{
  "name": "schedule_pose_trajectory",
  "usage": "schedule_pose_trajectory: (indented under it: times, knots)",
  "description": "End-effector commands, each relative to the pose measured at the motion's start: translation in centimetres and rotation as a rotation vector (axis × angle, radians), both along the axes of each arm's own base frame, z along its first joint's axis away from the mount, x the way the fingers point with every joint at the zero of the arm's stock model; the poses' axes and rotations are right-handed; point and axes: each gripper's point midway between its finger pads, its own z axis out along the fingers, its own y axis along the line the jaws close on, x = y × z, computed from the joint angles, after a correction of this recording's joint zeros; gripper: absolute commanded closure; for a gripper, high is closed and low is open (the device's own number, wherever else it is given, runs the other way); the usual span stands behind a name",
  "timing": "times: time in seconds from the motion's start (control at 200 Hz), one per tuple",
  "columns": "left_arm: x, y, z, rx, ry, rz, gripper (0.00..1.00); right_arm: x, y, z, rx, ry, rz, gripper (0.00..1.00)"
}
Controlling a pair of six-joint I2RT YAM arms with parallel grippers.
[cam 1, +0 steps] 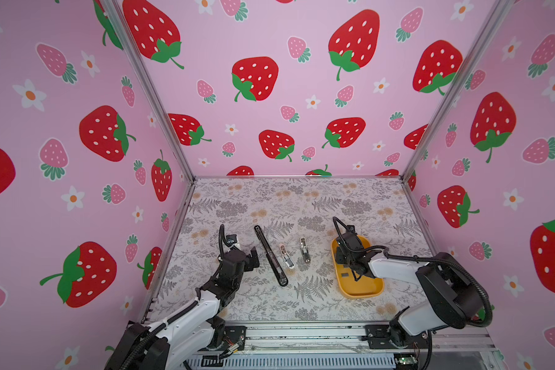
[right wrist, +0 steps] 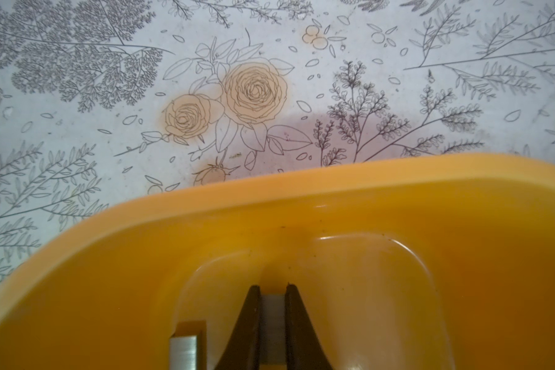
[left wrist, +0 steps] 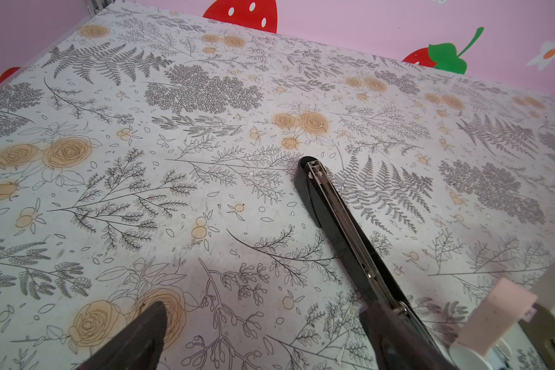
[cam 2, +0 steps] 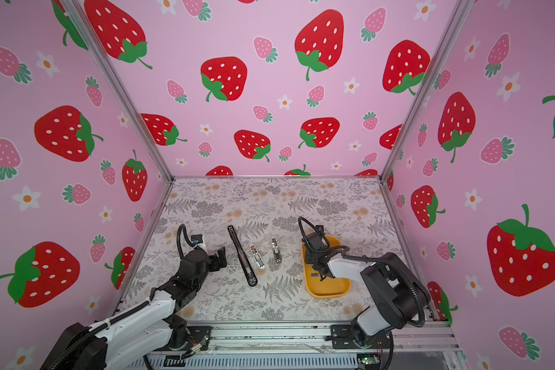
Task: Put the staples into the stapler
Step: 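Lower the right gripper into the yellow tray and grasp a grey staple strip, then lift the strip from the tray and carry it over the pink stapler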
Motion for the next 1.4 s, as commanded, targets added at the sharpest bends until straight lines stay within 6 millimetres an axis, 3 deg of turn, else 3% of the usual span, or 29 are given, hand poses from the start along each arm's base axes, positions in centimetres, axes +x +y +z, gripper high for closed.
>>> schedule_pose_trajectory:
  times: [0.0,0.385,0.995,1.186,1.396]
  knots:
    - [0.9,0.0,2.0,-0.012,-0.056,0.015,0.01,-1.5,-1.1,-1.7,-0.039,0.076,-0.004,0.87]
    - [0.7,-1.0,2.1,-0.022,-0.055,-0.047,0.01,-0.4,-1.0,2.6,-0.011,-0.042,0.006,0.88]
    - [0.3,-2.2,2.4,-0.042,-0.084,-0.13,0.01,-1.8,0.7,8.5,0.111,-0.227,0.123,0.91]
    - [0.2,-2.5,2.6,-0.048,-0.094,-0.153,0.01,-2.5,3.1,11.2,0.182,-0.296,0.192,0.91]
    - [-0.4,-3.9,3.2,-0.076,-0.127,-0.248,0.01,-3.6,7.7,13.5,0.219,-0.364,0.309,0.91]
